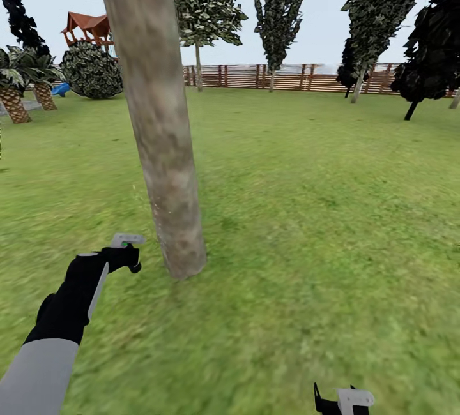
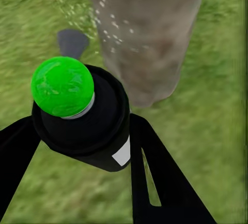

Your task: In the garden, pick up the pesticide atomizer on the floor and spray pesticide onto both trees until each tree trunk is fully covered.

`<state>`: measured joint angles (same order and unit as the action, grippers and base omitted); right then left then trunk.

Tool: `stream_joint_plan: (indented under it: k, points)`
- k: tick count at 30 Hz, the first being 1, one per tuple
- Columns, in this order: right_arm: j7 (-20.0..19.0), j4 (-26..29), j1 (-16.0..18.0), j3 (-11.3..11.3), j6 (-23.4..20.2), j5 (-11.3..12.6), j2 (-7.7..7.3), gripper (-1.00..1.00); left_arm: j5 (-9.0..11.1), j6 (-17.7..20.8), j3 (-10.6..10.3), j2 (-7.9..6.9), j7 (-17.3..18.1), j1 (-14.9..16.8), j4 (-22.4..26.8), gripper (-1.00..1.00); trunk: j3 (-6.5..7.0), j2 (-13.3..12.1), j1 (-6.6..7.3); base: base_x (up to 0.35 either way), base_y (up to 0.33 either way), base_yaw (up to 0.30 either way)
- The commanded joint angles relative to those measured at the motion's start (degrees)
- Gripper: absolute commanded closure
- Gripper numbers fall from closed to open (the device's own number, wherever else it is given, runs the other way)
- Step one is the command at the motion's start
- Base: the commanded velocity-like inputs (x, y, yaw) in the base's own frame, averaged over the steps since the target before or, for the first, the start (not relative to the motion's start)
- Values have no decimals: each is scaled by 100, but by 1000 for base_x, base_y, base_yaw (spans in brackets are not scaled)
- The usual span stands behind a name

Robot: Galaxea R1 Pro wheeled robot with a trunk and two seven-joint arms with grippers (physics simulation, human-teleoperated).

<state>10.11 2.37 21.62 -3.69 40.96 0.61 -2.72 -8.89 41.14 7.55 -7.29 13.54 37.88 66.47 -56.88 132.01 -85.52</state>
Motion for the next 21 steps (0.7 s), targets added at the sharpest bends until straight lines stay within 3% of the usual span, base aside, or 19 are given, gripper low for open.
stream_joint_plan:
  k: [1, 9, 16, 21]
  points:
    - [0, 0, 0, 0, 0, 0, 0, -100, 3, -1, 0, 3, 0, 0, 3, 100, 0, 0, 0, 0, -277, 114]
    - [0, 5, 0, 0, 0, 0, 0, -100, 19, -5, -8, 12, 0, 0, 6, 100, 0, 0, 0, -25, -277, 247]
    - [0, 0, 0, 8, 0, 0, -7, -100, 19, -9, -18, 17, 0, 13, 6, 100, 0, 0, 0, -40, -271, 29]
    - [0, 6, 0, 9, 0, 0, -57, -100, 37, 20, -40, 16, 9, 192, 161, 100, 0, 0, 0, -97, -58, 0]
